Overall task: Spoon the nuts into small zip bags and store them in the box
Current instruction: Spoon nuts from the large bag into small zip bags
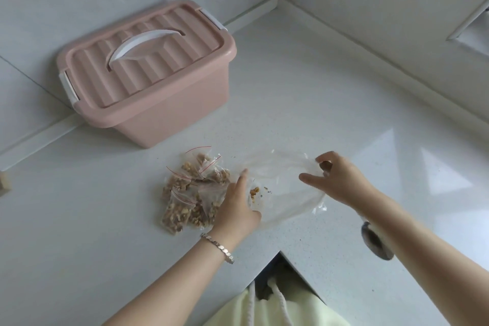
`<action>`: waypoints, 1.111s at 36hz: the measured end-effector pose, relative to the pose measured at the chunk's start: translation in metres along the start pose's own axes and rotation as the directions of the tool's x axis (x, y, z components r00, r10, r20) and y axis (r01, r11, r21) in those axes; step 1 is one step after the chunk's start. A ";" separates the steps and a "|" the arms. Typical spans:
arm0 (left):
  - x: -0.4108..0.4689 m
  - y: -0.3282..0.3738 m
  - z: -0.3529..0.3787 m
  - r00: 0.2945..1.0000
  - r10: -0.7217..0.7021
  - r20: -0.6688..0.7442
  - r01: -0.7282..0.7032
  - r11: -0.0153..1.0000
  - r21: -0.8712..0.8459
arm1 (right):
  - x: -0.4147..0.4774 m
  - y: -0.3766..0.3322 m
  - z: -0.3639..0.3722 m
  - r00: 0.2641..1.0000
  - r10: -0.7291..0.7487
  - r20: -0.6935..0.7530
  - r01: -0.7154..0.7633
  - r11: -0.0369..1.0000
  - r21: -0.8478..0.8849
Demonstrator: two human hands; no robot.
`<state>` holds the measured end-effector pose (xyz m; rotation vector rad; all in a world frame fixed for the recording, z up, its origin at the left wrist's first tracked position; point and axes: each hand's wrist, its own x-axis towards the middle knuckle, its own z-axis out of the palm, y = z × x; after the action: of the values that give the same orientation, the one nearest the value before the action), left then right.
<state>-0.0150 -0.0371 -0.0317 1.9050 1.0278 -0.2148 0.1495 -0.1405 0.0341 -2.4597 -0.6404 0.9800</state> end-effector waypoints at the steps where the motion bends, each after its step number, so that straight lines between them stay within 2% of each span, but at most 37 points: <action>1: 0.002 -0.001 0.001 1.000 0.002 0.002 -0.002 1.000 0.025 | -0.002 0.002 0.000 1.000 -0.008 -0.024 0.008 1.000 -0.015; 3: 0.006 -0.002 0.004 1.000 0.017 0.013 -0.018 0.998 0.064 | -0.011 -0.002 -0.004 0.991 -0.082 -0.103 0.079 0.996 -0.033; 6: 0.013 -0.003 0.008 0.999 0.042 0.034 -0.045 0.995 0.090 | -0.026 -0.013 -0.016 0.941 -0.296 -0.166 0.277 0.953 -0.125; 8: 0.017 -0.004 0.010 0.996 0.078 0.040 -0.083 0.990 0.116 | -0.036 -0.022 -0.020 0.890 -0.439 -0.125 0.414 0.892 -0.184; 10: 0.019 -0.004 0.011 0.991 0.119 0.057 -0.125 0.986 0.113 | -0.037 -0.027 -0.013 0.856 -0.516 -0.033 0.491 0.831 -0.263; 14: 0.019 -0.002 0.009 0.980 0.140 0.141 -0.157 0.981 0.118 | -0.003 -0.018 0.025 0.855 -0.484 0.184 0.512 0.733 -0.449; 17: 0.020 -0.006 0.006 0.980 0.148 0.136 -0.164 0.980 0.110 | 0.027 0.000 0.054 0.867 -0.417 0.271 0.497 0.708 -0.501; 21: 0.019 -0.012 0.002 0.970 0.142 0.195 -0.179 0.966 0.186 | 0.054 0.020 0.070 0.889 -0.351 0.295 0.458 0.646 -0.611; 26: 0.019 -0.020 0.001 0.968 0.119 0.219 -0.183 0.935 0.303 | 0.062 0.027 0.061 0.905 -0.344 0.251 0.424 0.665 -0.615; 29: 0.019 -0.018 0.002 0.968 0.099 0.230 -0.168 0.937 0.307 | 0.047 0.013 0.043 0.903 -0.416 0.104 0.406 0.752 -0.520; 32: 0.020 -0.015 0.004 0.972 0.114 0.204 -0.178 0.926 0.333 | 0.020 -0.006 0.015 0.855 -0.511 -0.094 0.427 0.795 -0.431; 36: 0.021 -0.009 0.005 0.985 0.126 0.121 -0.157 0.940 0.304 | -0.015 -0.017 -0.015 0.682 -0.646 -0.343 0.536 0.761 -0.367; 38: 0.021 -0.006 0.005 0.991 0.104 0.080 -0.122 0.958 0.259 | -0.030 -0.017 -0.024 0.621 -0.652 -0.435 0.519 0.758 -0.395; 40: 0.021 -0.005 0.005 0.996 0.075 0.052 -0.084 0.976 0.202 | -0.043 -0.015 -0.028 0.648 -0.569 -0.507 0.491 0.820 -0.293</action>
<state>-0.0041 -0.0284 -0.0486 2.1129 0.9275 -0.3253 0.1373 -0.1577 0.0833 -2.2576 -1.1322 -0.0593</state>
